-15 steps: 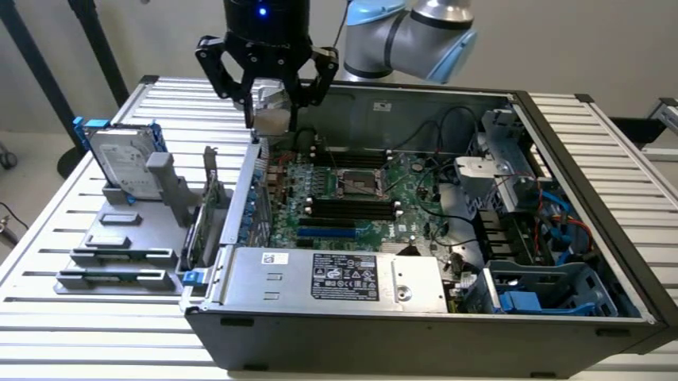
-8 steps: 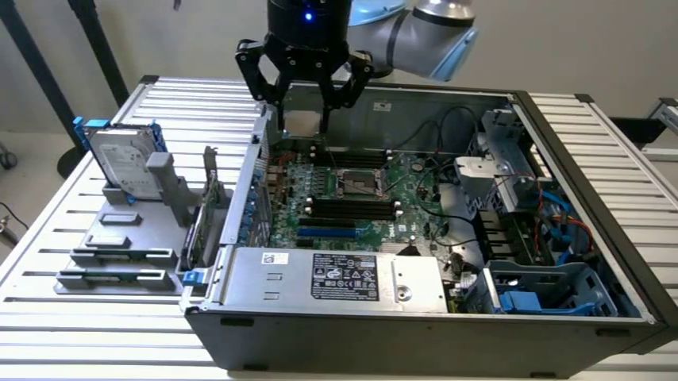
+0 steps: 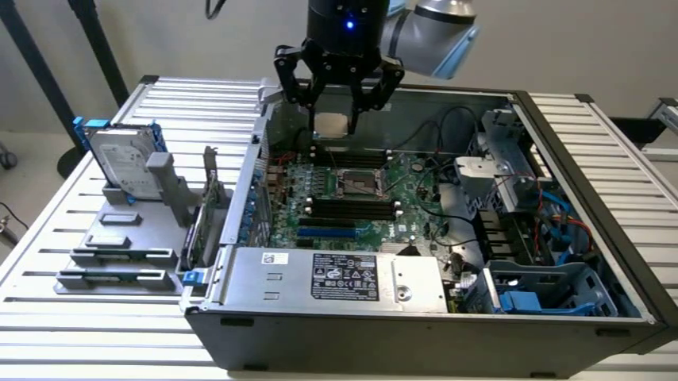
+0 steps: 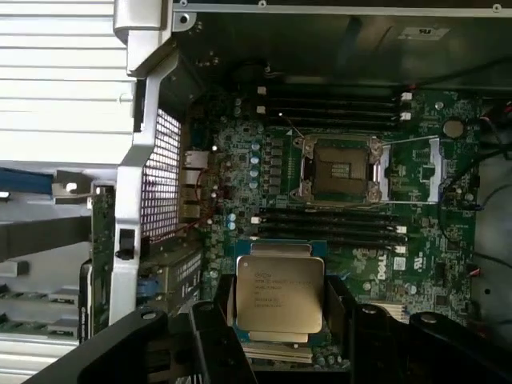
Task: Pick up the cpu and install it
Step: 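Pick up the cpu and move it towards the insertion slot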
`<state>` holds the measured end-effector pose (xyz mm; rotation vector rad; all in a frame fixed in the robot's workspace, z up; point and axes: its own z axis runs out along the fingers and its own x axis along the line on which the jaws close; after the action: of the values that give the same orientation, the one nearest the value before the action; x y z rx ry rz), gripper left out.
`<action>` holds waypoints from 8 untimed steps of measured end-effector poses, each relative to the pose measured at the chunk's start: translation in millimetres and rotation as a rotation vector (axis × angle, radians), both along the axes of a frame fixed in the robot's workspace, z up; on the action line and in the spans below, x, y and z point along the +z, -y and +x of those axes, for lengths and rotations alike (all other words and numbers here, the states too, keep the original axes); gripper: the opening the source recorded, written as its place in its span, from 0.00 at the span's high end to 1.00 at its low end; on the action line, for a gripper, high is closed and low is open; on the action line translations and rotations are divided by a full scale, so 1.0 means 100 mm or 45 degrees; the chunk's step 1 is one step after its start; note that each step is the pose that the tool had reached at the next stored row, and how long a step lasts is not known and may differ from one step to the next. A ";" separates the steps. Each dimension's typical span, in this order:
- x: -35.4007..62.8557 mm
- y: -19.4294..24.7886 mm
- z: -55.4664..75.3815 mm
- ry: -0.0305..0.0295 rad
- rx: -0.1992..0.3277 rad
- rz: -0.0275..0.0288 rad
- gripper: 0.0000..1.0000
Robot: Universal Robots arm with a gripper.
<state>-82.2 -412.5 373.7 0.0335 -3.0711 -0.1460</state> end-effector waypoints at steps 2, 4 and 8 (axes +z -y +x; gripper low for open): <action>-0.025 -0.044 0.07 -0.0001 0.000 -0.0007 0.45; -0.055 -0.083 0.13 0.0000 0.000 -0.0007 0.45; -0.126 -0.160 0.22 0.0000 0.000 -0.0007 0.45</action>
<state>-60.3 -396.4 361.1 0.0330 -3.0711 -0.1453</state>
